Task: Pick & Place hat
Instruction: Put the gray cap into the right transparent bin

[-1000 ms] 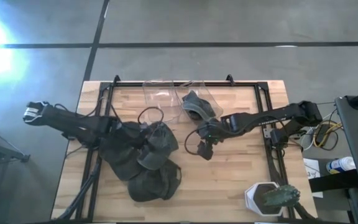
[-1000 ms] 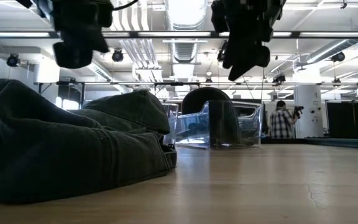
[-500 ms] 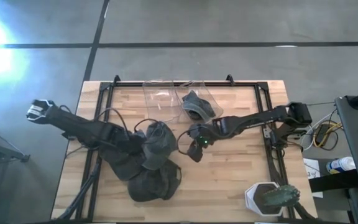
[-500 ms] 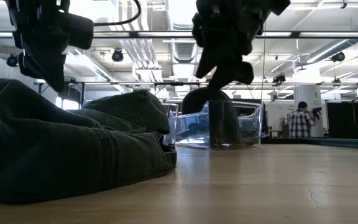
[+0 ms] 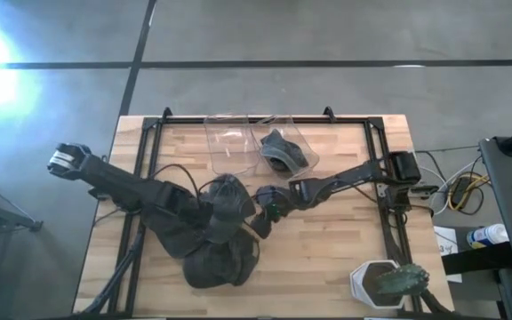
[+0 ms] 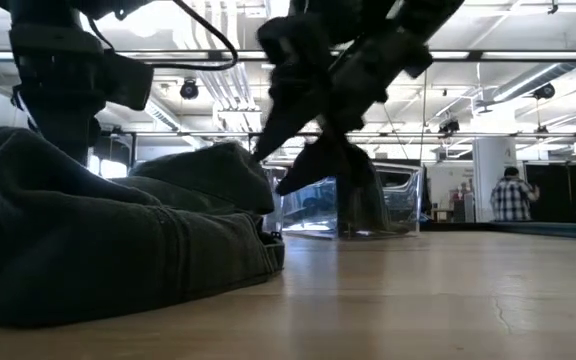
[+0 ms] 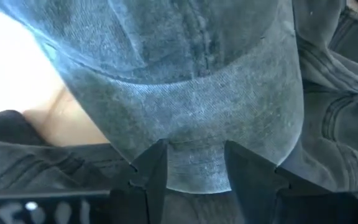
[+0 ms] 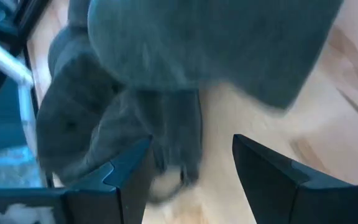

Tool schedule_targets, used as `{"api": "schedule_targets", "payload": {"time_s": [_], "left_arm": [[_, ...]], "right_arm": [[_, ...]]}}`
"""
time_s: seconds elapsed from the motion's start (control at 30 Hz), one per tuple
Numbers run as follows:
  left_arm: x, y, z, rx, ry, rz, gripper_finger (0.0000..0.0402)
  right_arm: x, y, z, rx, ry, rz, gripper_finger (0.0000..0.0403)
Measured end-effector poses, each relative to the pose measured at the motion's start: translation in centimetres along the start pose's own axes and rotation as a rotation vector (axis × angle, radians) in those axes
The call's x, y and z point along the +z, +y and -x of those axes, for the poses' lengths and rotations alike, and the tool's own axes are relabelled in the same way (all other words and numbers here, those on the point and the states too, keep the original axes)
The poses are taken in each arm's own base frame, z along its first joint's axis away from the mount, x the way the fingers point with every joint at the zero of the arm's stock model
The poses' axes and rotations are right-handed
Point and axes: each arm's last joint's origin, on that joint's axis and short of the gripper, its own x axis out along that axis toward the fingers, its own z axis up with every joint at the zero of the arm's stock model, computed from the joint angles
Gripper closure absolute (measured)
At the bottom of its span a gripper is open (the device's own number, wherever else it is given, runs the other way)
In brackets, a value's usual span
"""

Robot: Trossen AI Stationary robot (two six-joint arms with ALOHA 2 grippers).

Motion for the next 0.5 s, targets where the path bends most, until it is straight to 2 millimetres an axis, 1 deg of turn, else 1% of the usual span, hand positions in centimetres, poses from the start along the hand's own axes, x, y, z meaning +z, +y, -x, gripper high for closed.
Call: {"api": "schedule_targets", "payload": {"time_s": [0.13,0.27,0.37,0.5], "left_arm": [[0.1,-0.3,-0.8,-0.007,0.019,-0.009,0.0248],[0.3,-0.8,-1.6,-0.040,0.030,-0.016,0.0248],[0.4,-1.3,-2.1,-0.067,0.029,-0.020,0.0248],[0.5,-1.6,-2.6,-0.094,0.037,-0.019,0.0248]], "right_arm": [[0.0,-0.6,-1.4,-0.012,-0.045,-0.025,0.0188],[-0.5,-1.4,-3.1,-0.029,-0.028,-0.040,0.0188],[-1.0,-2.0,-4.2,-0.043,-0.022,-0.015,0.0188],[-0.9,-1.9,-4.8,-0.008,-0.056,0.039,0.0188]]}}
